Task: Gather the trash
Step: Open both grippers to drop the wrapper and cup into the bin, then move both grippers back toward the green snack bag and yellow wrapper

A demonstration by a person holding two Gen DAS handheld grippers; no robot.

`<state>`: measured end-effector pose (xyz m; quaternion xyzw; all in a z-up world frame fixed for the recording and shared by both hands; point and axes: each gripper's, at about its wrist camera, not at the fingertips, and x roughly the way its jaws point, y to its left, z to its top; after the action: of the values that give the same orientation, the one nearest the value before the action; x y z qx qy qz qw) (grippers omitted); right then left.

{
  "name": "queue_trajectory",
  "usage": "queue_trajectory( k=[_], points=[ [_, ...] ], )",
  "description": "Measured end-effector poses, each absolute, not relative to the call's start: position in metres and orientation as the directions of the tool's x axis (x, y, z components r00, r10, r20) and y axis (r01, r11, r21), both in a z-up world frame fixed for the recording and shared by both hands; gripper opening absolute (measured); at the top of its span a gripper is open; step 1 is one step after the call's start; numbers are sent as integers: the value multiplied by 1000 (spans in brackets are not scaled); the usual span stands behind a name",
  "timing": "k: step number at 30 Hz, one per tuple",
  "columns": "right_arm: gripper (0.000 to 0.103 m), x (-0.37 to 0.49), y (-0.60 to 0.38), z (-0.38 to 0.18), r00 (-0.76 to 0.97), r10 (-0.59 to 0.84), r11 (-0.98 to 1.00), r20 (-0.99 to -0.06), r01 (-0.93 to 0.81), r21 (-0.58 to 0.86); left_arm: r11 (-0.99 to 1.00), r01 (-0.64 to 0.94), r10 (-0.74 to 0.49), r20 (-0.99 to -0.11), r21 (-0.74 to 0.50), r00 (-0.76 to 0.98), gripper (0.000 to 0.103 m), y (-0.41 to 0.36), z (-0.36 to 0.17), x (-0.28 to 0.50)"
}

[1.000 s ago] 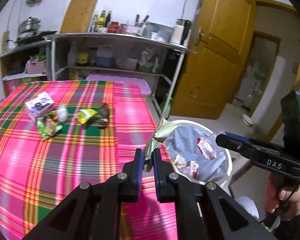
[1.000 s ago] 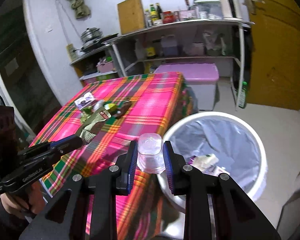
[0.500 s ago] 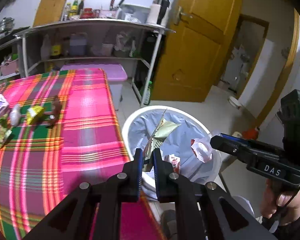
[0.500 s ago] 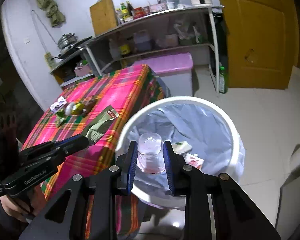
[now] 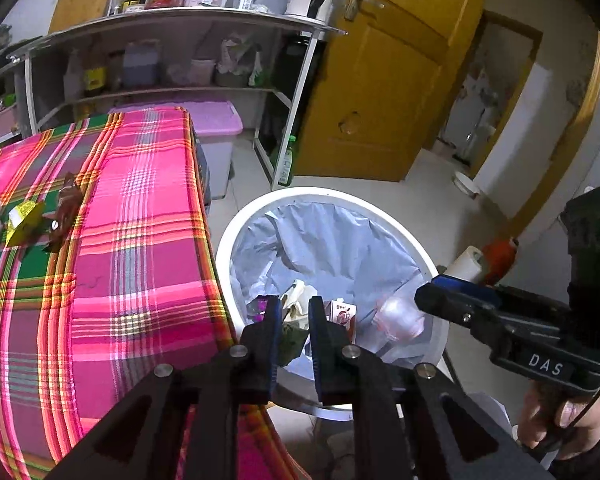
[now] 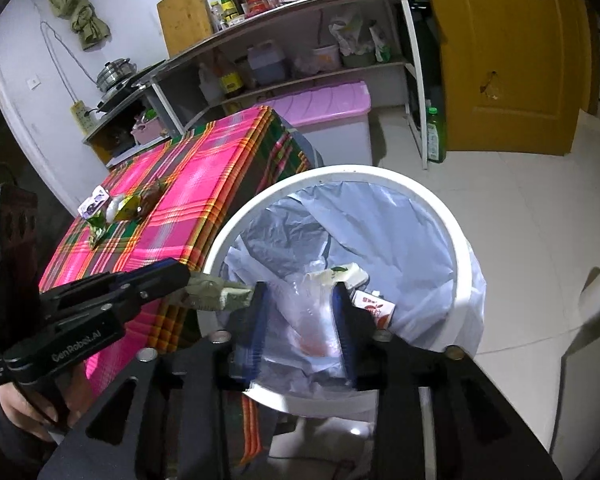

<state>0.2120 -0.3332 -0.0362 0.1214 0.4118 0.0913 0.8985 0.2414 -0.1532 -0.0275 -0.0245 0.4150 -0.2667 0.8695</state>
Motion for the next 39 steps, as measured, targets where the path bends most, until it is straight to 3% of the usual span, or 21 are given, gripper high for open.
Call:
queue_trajectory(
  k=[20,39],
  points=[
    [48,196,-326,-17,674,282,948,-683,-89,304,851,430,-516,-634,-303,576,15,-123,-1,228],
    [48,181,-255,13,676,416,909,-609,-294,294,915,309,-404,-589,-260,700,15,-38,24,176]
  ],
)
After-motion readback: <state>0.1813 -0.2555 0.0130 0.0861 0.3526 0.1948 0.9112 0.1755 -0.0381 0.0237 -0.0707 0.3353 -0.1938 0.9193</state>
